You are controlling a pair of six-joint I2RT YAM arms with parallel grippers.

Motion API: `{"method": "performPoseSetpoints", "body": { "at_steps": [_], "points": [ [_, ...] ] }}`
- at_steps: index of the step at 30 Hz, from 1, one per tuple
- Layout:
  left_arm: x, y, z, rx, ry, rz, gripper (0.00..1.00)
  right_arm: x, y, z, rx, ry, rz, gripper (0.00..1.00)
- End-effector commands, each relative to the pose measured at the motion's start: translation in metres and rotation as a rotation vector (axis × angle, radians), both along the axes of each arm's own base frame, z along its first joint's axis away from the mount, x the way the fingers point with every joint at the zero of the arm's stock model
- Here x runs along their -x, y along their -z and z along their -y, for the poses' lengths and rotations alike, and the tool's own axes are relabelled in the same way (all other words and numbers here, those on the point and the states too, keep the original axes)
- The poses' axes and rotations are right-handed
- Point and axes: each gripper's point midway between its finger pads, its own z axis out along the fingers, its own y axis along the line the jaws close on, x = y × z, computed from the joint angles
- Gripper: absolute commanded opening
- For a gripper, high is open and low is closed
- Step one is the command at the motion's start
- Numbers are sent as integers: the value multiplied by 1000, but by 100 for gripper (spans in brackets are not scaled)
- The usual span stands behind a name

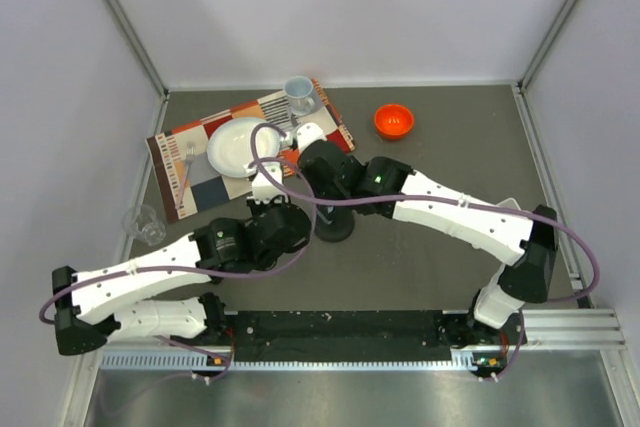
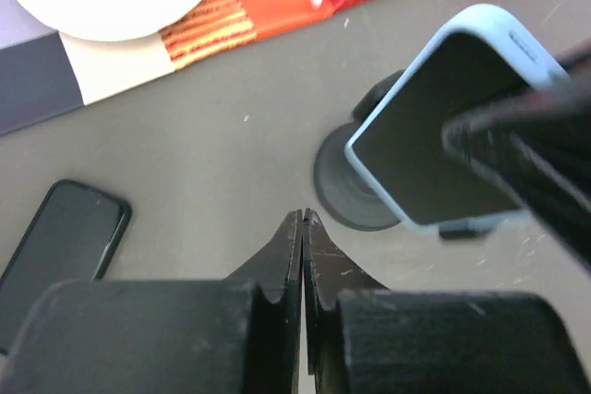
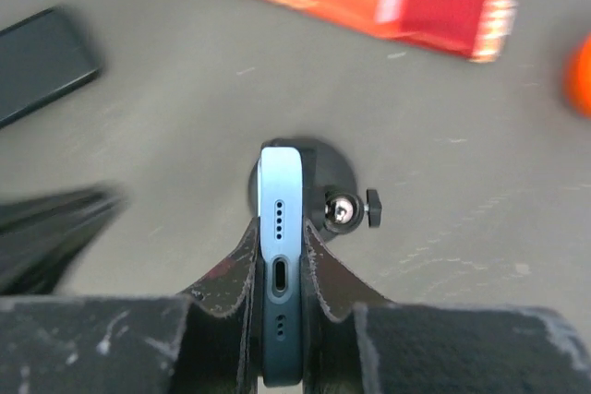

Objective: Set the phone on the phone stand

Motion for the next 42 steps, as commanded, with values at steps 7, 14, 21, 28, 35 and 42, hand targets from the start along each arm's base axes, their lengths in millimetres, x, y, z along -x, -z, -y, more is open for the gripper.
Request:
{"method": "performPoseSetpoints", "body": {
  "at_steps": [7,14,21,28,35,42],
  "points": [
    [9,-29,4,206,87,97,0,-27,63,81,239,-98,-33,0],
    [13,-39,8,272,246,188,6,19,32,47,-41,-372,-117,0],
    [7,-57,8,352,365,231,73,37,30,60,-74,-497,-162,0],
    [-7,-45,37,461,515,175,84,41,7,59,-150,-569,-162,0],
    [-8,-37,61,535,568,117,75,21,-30,47,-270,-616,-135,0],
    [-4,-49,41,527,515,162,79,-12,-45,18,-334,-572,-200,0]
  ]
}}
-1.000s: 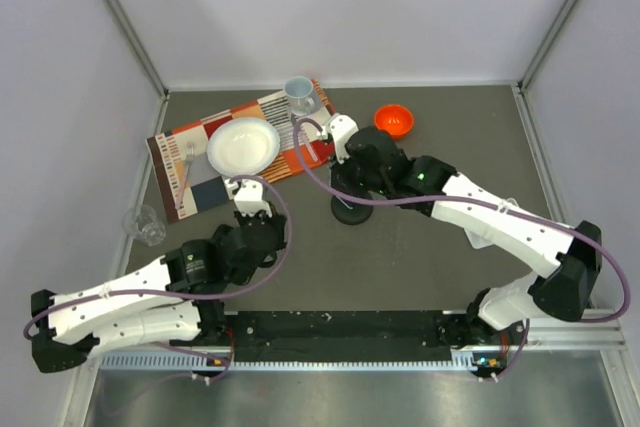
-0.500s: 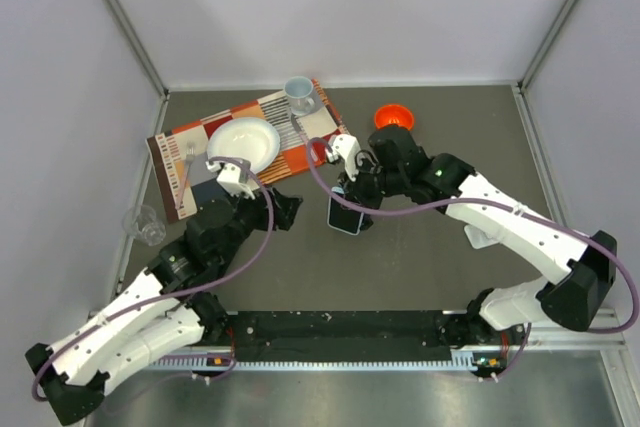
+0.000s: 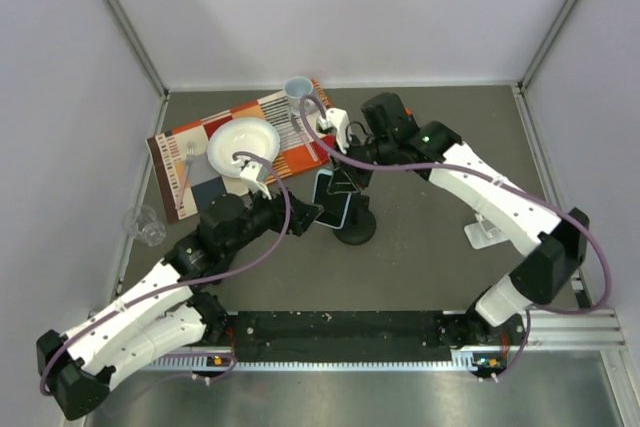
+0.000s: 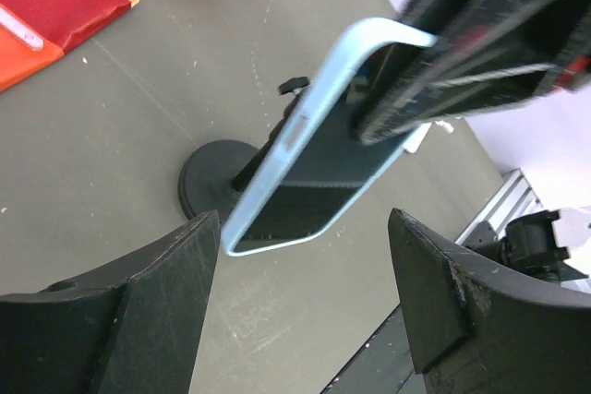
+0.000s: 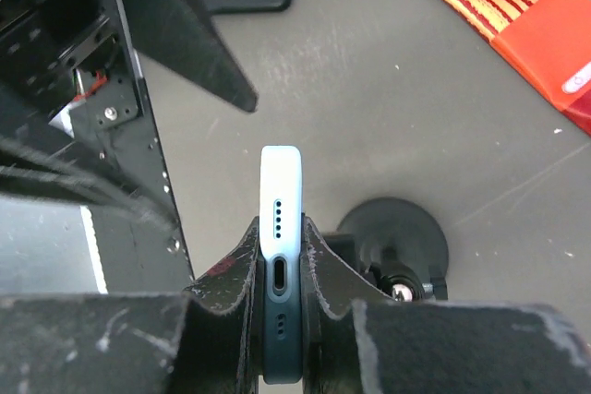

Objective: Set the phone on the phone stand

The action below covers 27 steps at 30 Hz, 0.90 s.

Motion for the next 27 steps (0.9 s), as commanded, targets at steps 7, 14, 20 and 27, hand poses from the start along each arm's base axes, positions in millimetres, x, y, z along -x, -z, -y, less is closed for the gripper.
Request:
{"method": "performPoseSetpoints", "body": {
  "at_steps": [7,14,20,27],
  "points": [
    [0,-28,-19,24,-57,110,83,-10,-84,-17,-199,56,4,0],
    [0,-12,15,-42,100,53,71,-3,-135,46,-228,273,189,0],
    [-23,-9,23,-162,-91,74,54,-7,-140,128,-127,600,337,0],
    [-23,10,50,-318,-170,86,45,6,-133,144,-121,617,346,0]
  ]
}}
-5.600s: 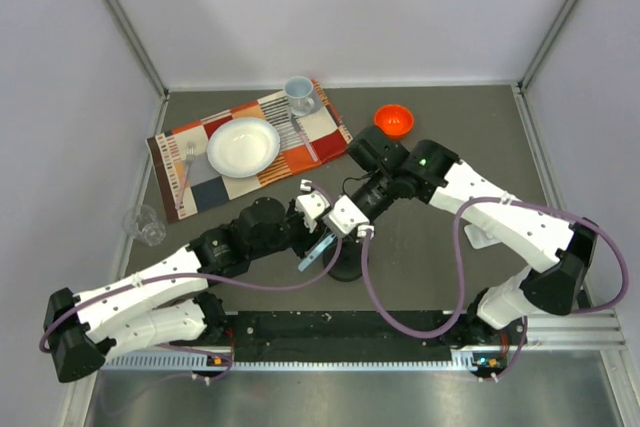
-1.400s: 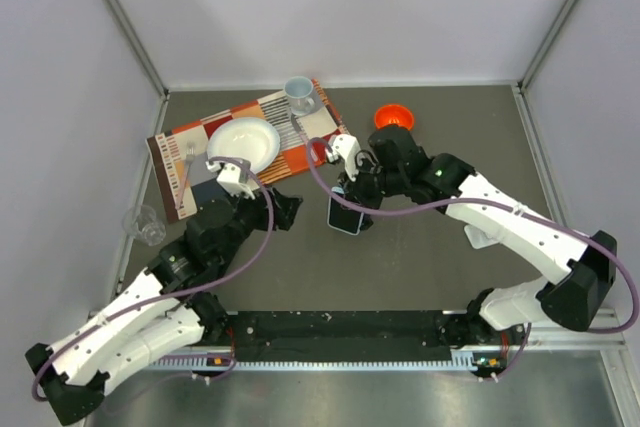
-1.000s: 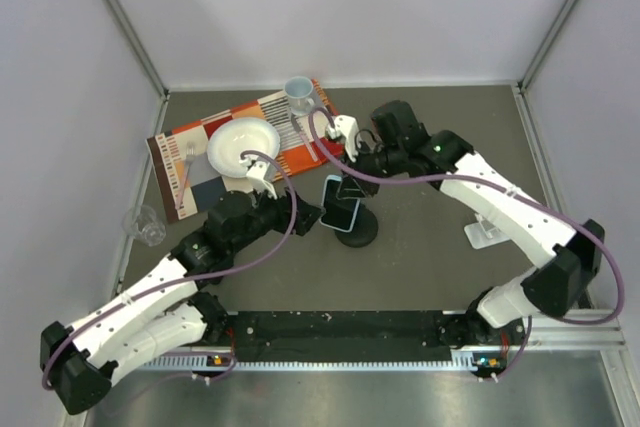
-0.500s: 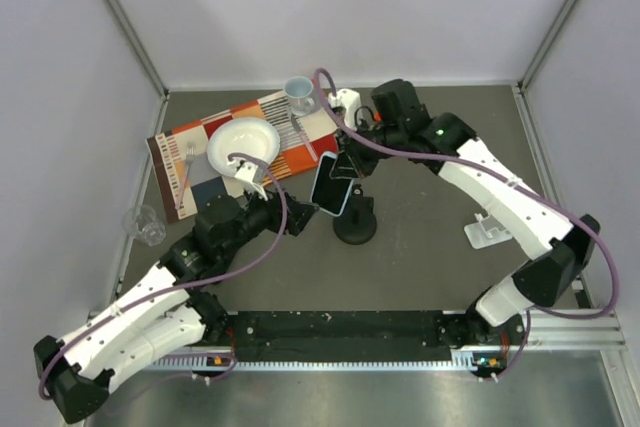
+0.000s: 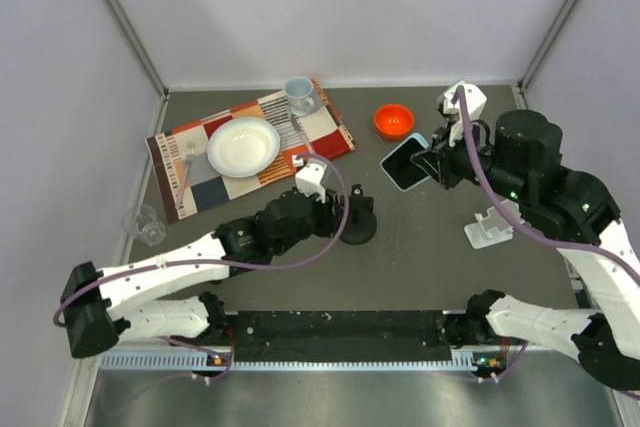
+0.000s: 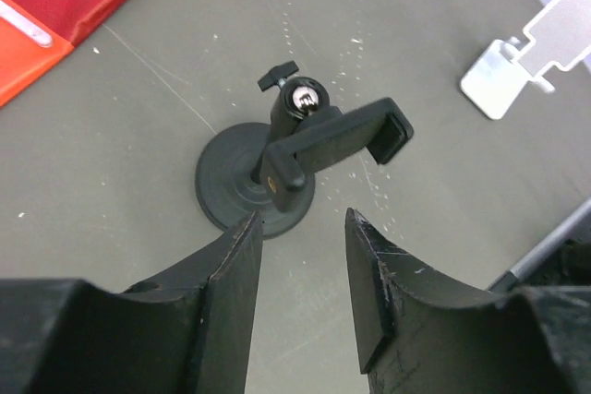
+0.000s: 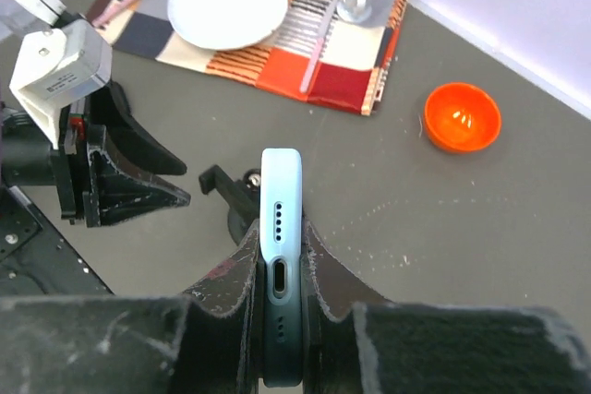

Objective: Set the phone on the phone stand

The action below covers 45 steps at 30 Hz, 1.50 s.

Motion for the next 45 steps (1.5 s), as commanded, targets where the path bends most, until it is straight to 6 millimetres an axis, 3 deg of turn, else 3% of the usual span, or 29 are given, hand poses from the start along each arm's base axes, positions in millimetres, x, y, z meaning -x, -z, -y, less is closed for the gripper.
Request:
{"method": "performPoseSetpoints", "body": {
  "at_steps": [1,12,18,29,35,38,41,45],
  "points": [
    [-23,-12,-2,-54,-150,83,45,-10,14,3,24,47,-21,0],
    [-28,-8,7,-81,-144,93,38,0,33,-5,36,-26,-56,0],
    [-27,-4,13,-87,-116,96,38,7,36,-19,30,-114,-79,0],
    [-33,-4,10,-108,-144,121,34,9,65,-36,75,-211,-149,0],
    [-31,-7,10,-104,-111,154,13,14,76,-42,98,-280,-164,0],
    [-27,-10,12,-111,-71,164,0,25,83,-50,112,-392,-158,0],
    [-17,-11,12,-109,4,174,0,39,92,-63,142,-546,-125,0],
    [4,-13,8,-108,139,180,0,62,103,-92,212,-799,67,0]
  ]
}}
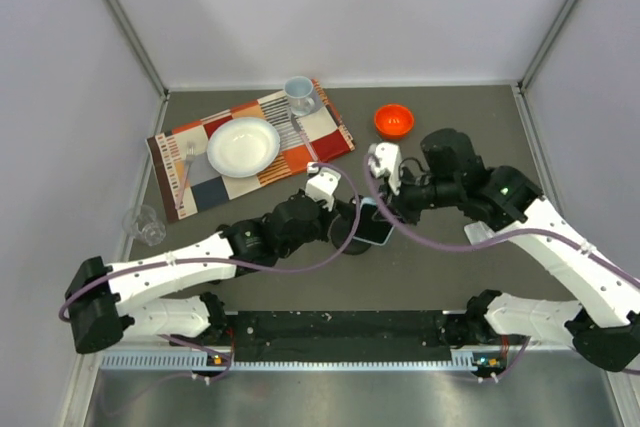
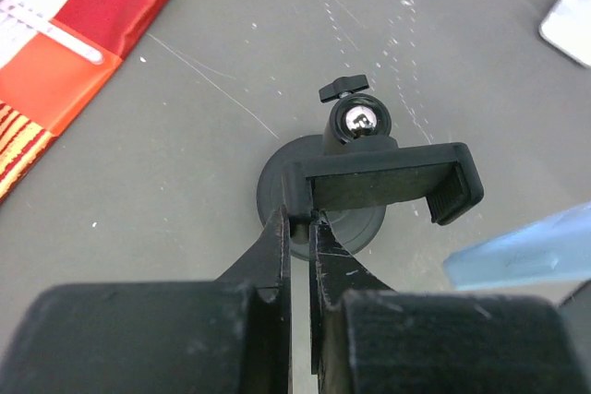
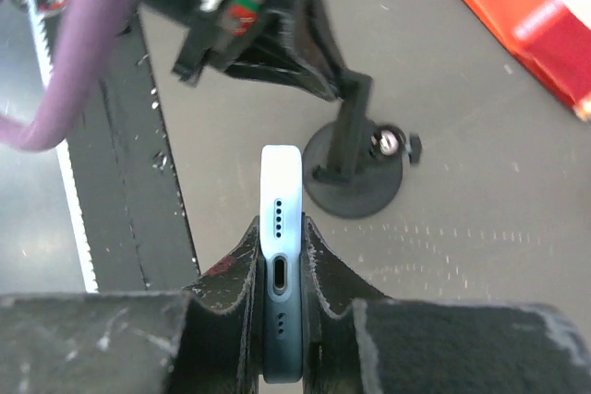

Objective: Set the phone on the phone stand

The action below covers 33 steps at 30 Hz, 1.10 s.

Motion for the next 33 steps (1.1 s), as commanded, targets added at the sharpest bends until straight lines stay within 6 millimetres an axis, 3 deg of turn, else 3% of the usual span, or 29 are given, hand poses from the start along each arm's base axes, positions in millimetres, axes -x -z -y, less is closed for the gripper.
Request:
{"method": "performPoseSetpoints", "body": {
  "at_steps": [1,4,7,12,20,24,27,33],
  "points": [
    [19,-38,7,102,167,49,0,43,-14,-52,-110,-453,232,0],
    [30,-35,3,73,237,44,0,63,-18,-76,-177,-626,289,0],
    [39,-35,1,51,308,59,0,67,-29,-94,-230,-713,311,0],
    [44,-29,-5,37,346,102,0,57,-32,-119,-245,-775,311,0],
    [52,-31,-5,29,404,128,0,43,-23,-128,-209,-774,348,0],
    [54,-31,1,33,430,119,0,58,-27,-136,-228,-827,350,0],
    [56,-31,4,42,447,112,0,60,-18,-138,-203,-847,382,0],
    [63,-29,5,31,496,113,0,42,3,-126,-113,-871,521,0]
  ]
}}
